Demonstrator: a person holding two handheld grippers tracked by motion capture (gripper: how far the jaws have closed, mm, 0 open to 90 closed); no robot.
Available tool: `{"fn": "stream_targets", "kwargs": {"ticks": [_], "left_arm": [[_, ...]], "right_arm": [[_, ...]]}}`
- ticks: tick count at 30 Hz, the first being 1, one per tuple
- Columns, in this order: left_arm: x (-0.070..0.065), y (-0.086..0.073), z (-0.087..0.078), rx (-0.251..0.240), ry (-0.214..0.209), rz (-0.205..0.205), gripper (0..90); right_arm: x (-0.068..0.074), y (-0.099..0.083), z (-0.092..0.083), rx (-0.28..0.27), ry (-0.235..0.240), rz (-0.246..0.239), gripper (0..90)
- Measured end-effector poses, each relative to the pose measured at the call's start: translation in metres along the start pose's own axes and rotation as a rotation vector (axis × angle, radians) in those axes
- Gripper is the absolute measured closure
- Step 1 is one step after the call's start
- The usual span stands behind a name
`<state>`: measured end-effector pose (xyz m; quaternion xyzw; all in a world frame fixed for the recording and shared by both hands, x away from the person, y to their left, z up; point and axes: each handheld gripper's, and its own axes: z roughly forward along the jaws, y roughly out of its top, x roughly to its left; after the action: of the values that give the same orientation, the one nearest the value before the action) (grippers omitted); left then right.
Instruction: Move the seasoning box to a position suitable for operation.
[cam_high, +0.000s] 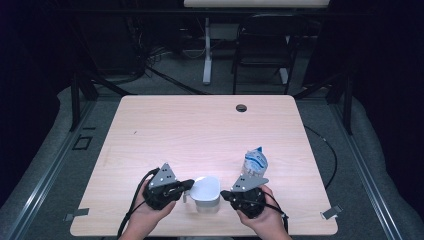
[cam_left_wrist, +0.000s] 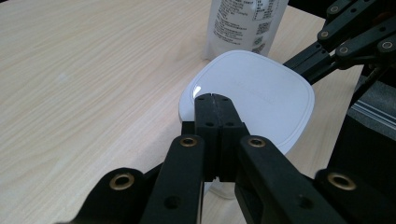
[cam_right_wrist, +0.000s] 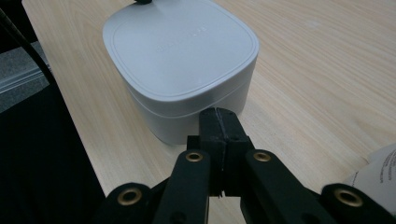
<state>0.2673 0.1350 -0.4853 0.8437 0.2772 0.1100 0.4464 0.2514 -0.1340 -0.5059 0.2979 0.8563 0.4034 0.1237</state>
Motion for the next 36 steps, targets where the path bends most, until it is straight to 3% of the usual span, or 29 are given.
{"fn": "stream_targets", "kwargs": {"ticks": [17, 36], "left_arm": [[0.0004, -0.0015, -0.0009, -0.003, 0.003, -0.008, 90.0], [0.0027, -0.0032, -0.0023, -0.006, 0.001, -0.019, 90.0]], "right_arm": [[0.0004, 0.003, -0.0062, -0.042, 0.008, 0.01, 90.0], [0.0014, 0.002, -0.0037, -0.037, 0.019, 0.006, 89.5]]}}
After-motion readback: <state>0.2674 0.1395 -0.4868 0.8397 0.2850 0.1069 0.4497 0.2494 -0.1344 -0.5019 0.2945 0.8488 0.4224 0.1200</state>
